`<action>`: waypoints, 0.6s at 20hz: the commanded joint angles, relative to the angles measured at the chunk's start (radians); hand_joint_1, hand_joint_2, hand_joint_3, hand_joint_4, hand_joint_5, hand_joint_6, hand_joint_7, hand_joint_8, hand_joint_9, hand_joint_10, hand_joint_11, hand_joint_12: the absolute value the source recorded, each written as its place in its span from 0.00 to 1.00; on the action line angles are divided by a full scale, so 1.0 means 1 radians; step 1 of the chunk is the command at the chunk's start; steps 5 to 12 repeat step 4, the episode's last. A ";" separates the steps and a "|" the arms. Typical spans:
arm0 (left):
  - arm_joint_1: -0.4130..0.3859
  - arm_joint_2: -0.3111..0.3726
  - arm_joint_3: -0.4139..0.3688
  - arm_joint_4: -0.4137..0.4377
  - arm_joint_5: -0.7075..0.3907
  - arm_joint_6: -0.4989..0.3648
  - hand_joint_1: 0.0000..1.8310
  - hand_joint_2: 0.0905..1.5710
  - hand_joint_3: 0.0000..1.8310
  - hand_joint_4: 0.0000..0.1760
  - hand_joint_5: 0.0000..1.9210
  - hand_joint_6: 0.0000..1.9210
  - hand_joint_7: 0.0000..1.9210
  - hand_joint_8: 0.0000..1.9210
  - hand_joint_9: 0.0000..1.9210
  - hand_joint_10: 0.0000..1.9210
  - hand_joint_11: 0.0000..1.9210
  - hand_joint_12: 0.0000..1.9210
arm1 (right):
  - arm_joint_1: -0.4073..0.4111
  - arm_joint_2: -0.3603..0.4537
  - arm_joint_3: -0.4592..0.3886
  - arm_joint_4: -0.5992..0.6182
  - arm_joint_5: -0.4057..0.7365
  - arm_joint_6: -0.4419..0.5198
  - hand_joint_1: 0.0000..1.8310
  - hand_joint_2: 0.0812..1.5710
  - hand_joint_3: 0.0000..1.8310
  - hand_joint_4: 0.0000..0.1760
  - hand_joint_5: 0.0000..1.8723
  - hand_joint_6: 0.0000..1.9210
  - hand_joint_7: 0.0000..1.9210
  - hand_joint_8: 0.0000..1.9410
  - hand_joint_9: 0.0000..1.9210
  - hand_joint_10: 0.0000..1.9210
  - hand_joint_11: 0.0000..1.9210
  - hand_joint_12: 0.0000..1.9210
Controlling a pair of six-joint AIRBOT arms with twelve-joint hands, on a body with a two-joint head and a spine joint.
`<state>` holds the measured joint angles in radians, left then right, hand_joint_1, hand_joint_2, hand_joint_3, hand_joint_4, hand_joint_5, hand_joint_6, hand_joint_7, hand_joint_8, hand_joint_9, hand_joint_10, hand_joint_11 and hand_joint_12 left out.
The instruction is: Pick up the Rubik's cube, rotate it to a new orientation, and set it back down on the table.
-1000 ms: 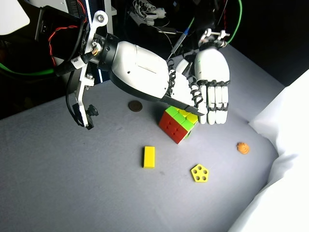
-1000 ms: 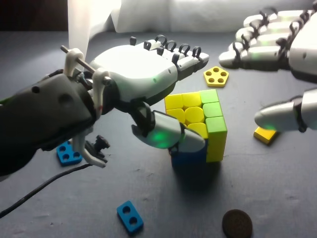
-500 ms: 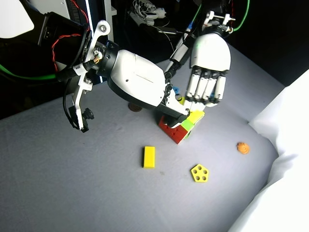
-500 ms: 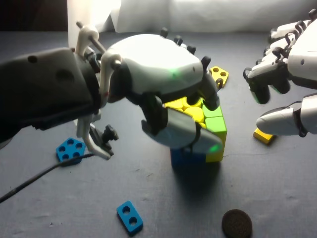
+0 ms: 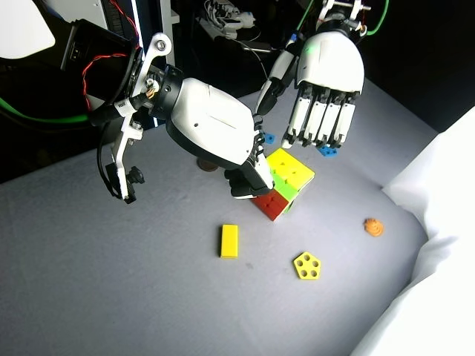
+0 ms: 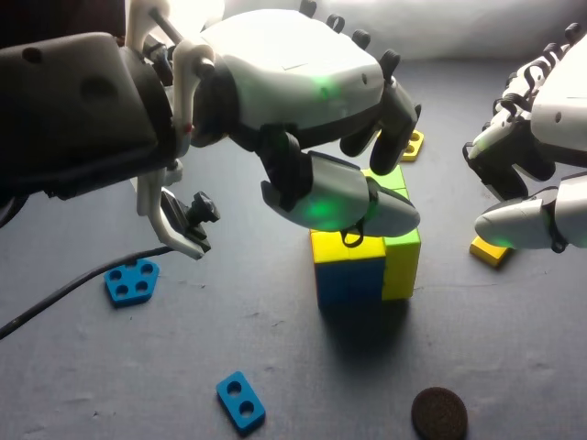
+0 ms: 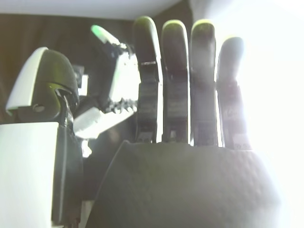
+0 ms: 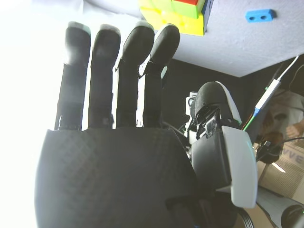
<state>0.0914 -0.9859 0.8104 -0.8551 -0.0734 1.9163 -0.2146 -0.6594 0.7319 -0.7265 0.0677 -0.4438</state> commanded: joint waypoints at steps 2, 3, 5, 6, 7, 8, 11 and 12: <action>-0.030 0.011 0.007 0.012 -0.057 0.001 0.20 0.75 0.00 0.00 0.32 0.54 0.33 0.75 0.31 0.80 0.19 0.92 | 0.014 0.003 -0.001 0.009 0.075 0.000 0.01 0.81 0.00 0.00 0.38 0.69 0.41 0.82 0.32 0.96 0.26 1.00; -0.034 0.012 0.007 0.015 -0.056 0.001 0.20 0.75 0.00 0.00 0.32 0.55 0.31 0.76 0.30 0.80 0.19 0.92 | 0.014 0.003 -0.001 0.009 0.075 0.000 0.02 0.81 0.00 0.00 0.39 0.68 0.42 0.82 0.32 0.95 0.27 1.00; -0.036 0.013 0.008 0.018 -0.056 0.001 0.20 0.75 0.00 0.00 0.32 0.52 0.32 0.74 0.30 0.79 0.19 0.92 | 0.014 0.003 -0.001 0.009 0.075 0.000 0.02 0.81 0.00 0.00 0.38 0.69 0.41 0.82 0.32 0.96 0.27 1.00; -0.036 0.013 0.008 0.018 -0.056 0.001 0.20 0.75 0.00 0.00 0.32 0.52 0.32 0.74 0.30 0.79 0.19 0.92 | 0.014 0.003 -0.001 0.009 0.075 0.000 0.02 0.81 0.00 0.00 0.38 0.69 0.41 0.82 0.32 0.96 0.27 1.00; -0.036 0.013 0.008 0.018 -0.056 0.001 0.20 0.75 0.00 0.00 0.32 0.52 0.32 0.74 0.30 0.79 0.19 0.92 | 0.014 0.003 -0.001 0.009 0.075 0.000 0.02 0.81 0.00 0.00 0.38 0.69 0.41 0.82 0.32 0.96 0.27 1.00; -0.036 0.013 0.008 0.018 -0.056 0.001 0.20 0.75 0.00 0.00 0.32 0.52 0.32 0.74 0.30 0.79 0.19 0.92 | 0.014 0.003 -0.001 0.009 0.075 0.000 0.02 0.81 0.00 0.00 0.38 0.69 0.41 0.82 0.32 0.96 0.27 1.00; -0.036 0.013 0.008 0.018 -0.056 0.001 0.20 0.75 0.00 0.00 0.32 0.52 0.32 0.74 0.30 0.79 0.19 0.92 | 0.014 0.003 -0.001 0.009 0.075 0.000 0.02 0.81 0.00 0.00 0.38 0.69 0.41 0.82 0.32 0.96 0.27 1.00; -0.036 0.013 0.008 0.018 -0.056 0.001 0.20 0.75 0.00 0.00 0.32 0.52 0.32 0.74 0.30 0.79 0.19 0.92 | 0.014 0.003 -0.001 0.009 0.075 0.000 0.02 0.81 0.00 0.00 0.38 0.69 0.41 0.82 0.32 0.96 0.27 1.00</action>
